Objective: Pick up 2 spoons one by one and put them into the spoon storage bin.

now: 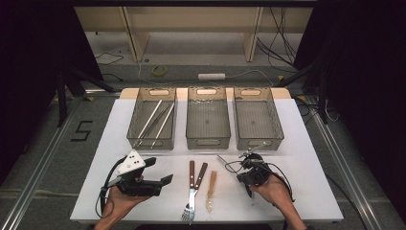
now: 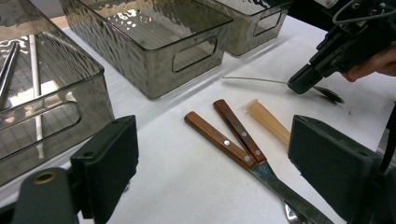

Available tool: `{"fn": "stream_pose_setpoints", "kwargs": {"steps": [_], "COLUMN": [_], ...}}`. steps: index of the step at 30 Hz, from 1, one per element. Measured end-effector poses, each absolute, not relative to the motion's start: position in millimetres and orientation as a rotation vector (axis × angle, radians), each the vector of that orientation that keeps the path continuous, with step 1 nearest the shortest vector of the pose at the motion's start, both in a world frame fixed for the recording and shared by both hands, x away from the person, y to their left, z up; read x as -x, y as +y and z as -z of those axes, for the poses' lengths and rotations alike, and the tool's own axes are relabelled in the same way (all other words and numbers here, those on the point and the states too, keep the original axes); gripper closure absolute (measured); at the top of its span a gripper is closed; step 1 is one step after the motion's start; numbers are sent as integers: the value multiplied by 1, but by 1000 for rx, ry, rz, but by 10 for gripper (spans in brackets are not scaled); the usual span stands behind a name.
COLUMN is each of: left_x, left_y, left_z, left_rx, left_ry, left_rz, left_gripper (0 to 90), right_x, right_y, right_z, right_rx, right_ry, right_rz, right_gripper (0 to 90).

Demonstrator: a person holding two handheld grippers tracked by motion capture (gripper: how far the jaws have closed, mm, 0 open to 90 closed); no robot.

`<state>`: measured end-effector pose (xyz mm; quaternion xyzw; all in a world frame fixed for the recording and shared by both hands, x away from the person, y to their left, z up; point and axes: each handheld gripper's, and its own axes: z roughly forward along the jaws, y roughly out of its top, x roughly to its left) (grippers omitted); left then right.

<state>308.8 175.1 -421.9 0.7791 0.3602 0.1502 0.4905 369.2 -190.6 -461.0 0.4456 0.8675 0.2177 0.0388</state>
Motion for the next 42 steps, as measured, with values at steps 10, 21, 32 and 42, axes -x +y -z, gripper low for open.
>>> {"fn": "stream_pose_setpoints", "kwargs": {"steps": [10, 21, 32, 42], "left_x": [-309, -310, -312, -312], "left_y": [177, 180, 182, 183], "left_z": [421, 421, 422, 423], "left_rx": [-1881, -1860, -1840, -1829], "left_ry": [879, 886, 890, 898], "left_rz": [-368, -362, -358, -362], "left_gripper": [155, 155, 155, 155], "right_x": [-367, -365, -365, -367], "right_y": [-192, -192, -192, -190], "right_z": [455, 450, 444, 436], "right_rx": [-1334, -1300, -1261, -1240], "right_ry": [2666, 2656, 2648, 2638], "right_rz": [-672, -709, -749, -783], "right_gripper": [900, 900, 900, 900]}}
